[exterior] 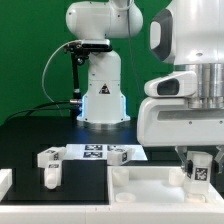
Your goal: Assemble one leg
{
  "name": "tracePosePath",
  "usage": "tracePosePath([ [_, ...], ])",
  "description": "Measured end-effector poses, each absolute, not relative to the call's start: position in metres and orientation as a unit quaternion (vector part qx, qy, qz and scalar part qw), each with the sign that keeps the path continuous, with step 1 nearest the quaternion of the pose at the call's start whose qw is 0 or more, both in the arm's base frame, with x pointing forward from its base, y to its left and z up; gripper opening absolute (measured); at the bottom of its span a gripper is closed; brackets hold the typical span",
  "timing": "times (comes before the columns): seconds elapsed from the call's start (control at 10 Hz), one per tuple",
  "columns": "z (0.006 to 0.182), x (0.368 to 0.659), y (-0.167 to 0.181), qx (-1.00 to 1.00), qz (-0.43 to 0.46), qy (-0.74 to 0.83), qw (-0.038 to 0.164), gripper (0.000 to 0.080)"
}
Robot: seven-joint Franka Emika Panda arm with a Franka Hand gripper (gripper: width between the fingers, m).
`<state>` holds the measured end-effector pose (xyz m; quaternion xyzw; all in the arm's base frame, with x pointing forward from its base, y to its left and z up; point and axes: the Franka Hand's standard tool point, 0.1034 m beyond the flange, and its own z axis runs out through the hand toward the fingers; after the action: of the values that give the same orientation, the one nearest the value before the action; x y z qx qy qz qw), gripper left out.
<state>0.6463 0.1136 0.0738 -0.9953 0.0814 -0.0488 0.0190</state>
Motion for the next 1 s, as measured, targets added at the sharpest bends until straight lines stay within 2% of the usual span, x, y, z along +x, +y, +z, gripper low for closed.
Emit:
tracePosePath([
  [0.3, 0.073, 0.650, 0.109, -0.969, -0.056, 0.240, 0.023, 0.0291],
  [0.6, 0.070, 0.647, 0.101, -0.865, -0.025, 0.499, 0.053, 0.0291],
  [0.8, 0.070, 0.645, 0.100, -0.812, -0.018, 0.581, 0.055, 0.0291],
  [1.0, 0.070, 0.645, 0.099, -0.803, -0.018, 0.593, 0.053, 0.0291],
])
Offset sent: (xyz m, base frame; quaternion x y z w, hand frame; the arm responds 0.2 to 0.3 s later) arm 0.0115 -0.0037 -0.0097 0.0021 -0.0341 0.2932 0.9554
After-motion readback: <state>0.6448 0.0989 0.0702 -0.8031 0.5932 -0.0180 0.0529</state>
